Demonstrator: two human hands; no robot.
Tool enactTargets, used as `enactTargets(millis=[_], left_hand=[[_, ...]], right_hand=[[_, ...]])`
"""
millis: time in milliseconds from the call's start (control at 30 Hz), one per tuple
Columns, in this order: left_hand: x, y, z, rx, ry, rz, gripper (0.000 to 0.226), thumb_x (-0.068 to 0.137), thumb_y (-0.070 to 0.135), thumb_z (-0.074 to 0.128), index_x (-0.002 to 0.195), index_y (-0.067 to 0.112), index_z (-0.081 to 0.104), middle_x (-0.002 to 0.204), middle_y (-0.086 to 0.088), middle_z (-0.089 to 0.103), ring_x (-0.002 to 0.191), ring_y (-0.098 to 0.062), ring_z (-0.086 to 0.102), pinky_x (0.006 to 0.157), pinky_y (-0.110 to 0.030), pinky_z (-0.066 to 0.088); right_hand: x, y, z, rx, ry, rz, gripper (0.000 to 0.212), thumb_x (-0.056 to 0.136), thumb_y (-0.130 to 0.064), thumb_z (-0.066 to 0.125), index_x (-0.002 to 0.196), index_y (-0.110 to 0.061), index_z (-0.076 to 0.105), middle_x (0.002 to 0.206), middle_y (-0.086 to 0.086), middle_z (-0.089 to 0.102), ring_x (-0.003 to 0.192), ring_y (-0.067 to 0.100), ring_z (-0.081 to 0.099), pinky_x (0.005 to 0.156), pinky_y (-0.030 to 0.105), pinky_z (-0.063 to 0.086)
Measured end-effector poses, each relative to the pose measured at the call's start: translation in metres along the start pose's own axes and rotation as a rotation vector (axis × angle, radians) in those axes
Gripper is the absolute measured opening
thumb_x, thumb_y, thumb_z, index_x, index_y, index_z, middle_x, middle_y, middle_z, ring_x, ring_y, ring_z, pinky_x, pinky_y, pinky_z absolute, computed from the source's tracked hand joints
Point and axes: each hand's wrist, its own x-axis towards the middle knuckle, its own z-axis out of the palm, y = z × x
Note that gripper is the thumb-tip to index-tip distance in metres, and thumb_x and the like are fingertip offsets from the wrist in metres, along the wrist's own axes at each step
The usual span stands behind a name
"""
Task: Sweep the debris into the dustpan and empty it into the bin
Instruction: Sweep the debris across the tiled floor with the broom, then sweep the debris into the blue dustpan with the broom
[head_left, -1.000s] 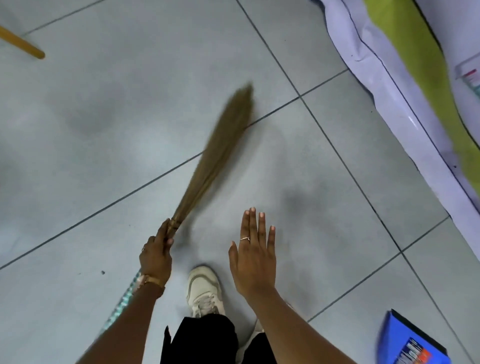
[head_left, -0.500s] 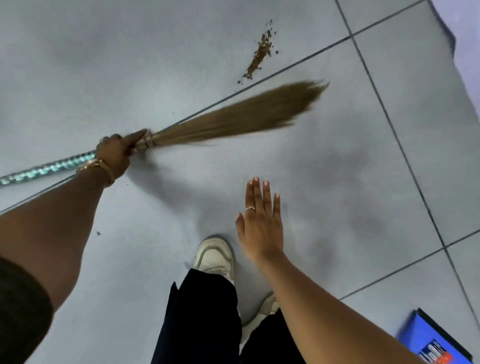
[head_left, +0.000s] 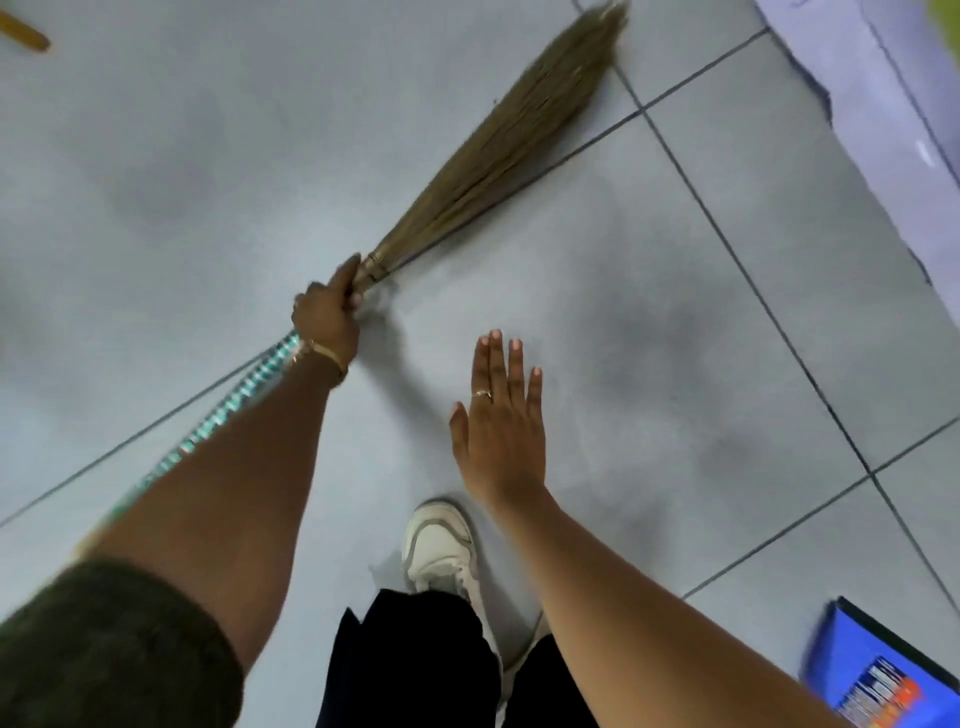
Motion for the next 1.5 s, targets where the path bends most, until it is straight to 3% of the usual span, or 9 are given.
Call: enactTargets(millis=[133, 267, 600, 800, 1067, 1167, 1233, 1367, 1500], left_hand=[[-0.067, 0.040, -0.005, -0.113, 0.031, 0.100, 0.048, 0.094, 0.010, 0.051, 0.140, 0.016, 0.045, 0.098, -0.035, 0.059, 0.091, -0.049, 0.058, 0.082, -0.050, 0.045], [-0.144, 0.081, 0.023, -0.137, -0.080, 0.213, 0.043, 0.090, 0.007, 0.055, 0.133, 0.011, 0.053, 0.090, -0.031, 0.061, 0.083, -0.046, 0.058, 0.076, -0.049, 0.045], [-0.273, 0.167, 0.117, 0.053, -0.541, 0.469, 0.033, 0.094, 0.014, 0.043, 0.127, 0.014, 0.046, 0.102, -0.022, 0.062, 0.093, -0.040, 0.056, 0.074, -0.044, 0.042], [-0.312, 0.211, 0.159, 0.118, -0.715, 0.615, 0.042, 0.092, 0.035, 0.049, 0.127, 0.014, 0.040, 0.108, -0.021, 0.061, 0.102, -0.039, 0.054, 0.084, -0.051, 0.048], [-0.353, 0.240, 0.226, 0.284, -0.882, 0.830, 0.027, 0.092, 0.022, 0.047, 0.116, 0.012, 0.041, 0.096, -0.022, 0.063, 0.090, -0.041, 0.059, 0.082, -0.054, 0.050], [-0.358, 0.242, 0.240, 0.324, -0.922, 0.884, 0.025, 0.092, 0.023, 0.047, 0.115, 0.014, 0.042, 0.091, -0.020, 0.063, 0.088, -0.041, 0.059, 0.079, -0.054, 0.051], [-0.359, 0.240, 0.249, 0.344, -0.948, 0.905, 0.025, 0.093, 0.023, 0.047, 0.115, 0.015, 0.042, 0.090, -0.020, 0.063, 0.088, -0.041, 0.059, 0.077, -0.054, 0.052], [-0.359, 0.238, 0.258, 0.322, -0.968, 0.909, 0.021, 0.094, 0.019, 0.048, 0.114, 0.013, 0.044, 0.080, -0.012, 0.057, 0.078, -0.035, 0.059, 0.073, -0.047, 0.052], [-0.358, 0.242, 0.251, 0.267, -0.965, 0.906, 0.020, 0.094, 0.016, 0.049, 0.113, 0.009, 0.045, 0.075, -0.007, 0.054, 0.066, -0.025, 0.052, 0.062, -0.034, 0.043]], right_hand=[[-0.053, 0.029, -0.014, 0.036, -0.041, 0.126, 0.069, 0.099, -0.031, 0.032, 0.153, -0.008, -0.005, 0.164, 0.007, -0.007, 0.151, 0.025, -0.011, 0.126, 0.045, -0.001], [-0.121, 0.067, -0.015, 0.099, -0.093, 0.442, 0.070, 0.099, -0.032, 0.035, 0.153, -0.006, -0.002, 0.164, 0.009, -0.002, 0.151, 0.030, -0.010, 0.124, 0.045, -0.002], [-0.204, 0.189, -0.027, 0.357, -0.066, 0.970, 0.060, 0.101, -0.028, 0.034, 0.152, -0.002, 0.017, 0.162, 0.013, 0.016, 0.151, 0.031, 0.001, 0.125, 0.045, 0.004], [-0.285, 0.287, 0.003, 0.290, -0.012, 1.221, 0.062, 0.097, -0.028, 0.045, 0.149, -0.001, 0.025, 0.159, 0.016, 0.020, 0.150, 0.034, 0.008, 0.123, 0.049, 0.010], [-0.368, 0.372, 0.066, 0.267, -0.197, 1.597, 0.085, 0.091, -0.025, 0.055, 0.154, -0.014, 0.000, 0.159, 0.028, -0.005, 0.148, 0.042, -0.008, 0.121, 0.056, 0.002], [-0.378, 0.389, 0.086, 0.418, -0.244, 1.651, 0.083, 0.094, -0.026, 0.051, 0.154, -0.023, -0.006, 0.158, 0.032, -0.002, 0.147, 0.046, -0.007, 0.121, 0.056, 0.000], [-0.382, 0.398, 0.099, 0.491, -0.201, 1.647, 0.080, 0.096, -0.026, 0.049, 0.154, -0.023, -0.006, 0.158, 0.028, 0.013, 0.148, 0.043, 0.002, 0.122, 0.055, 0.003], [-0.378, 0.399, 0.111, 0.455, 0.056, 1.582, 0.072, 0.093, -0.015, 0.051, 0.153, -0.020, 0.012, 0.142, 0.022, 0.041, 0.136, 0.039, 0.035, 0.120, 0.052, 0.017], [-0.364, 0.387, 0.104, 0.533, 0.274, 1.537, 0.068, 0.093, -0.002, 0.048, 0.152, -0.014, 0.016, 0.133, 0.022, 0.044, 0.115, 0.043, 0.054, 0.108, 0.050, 0.038]])
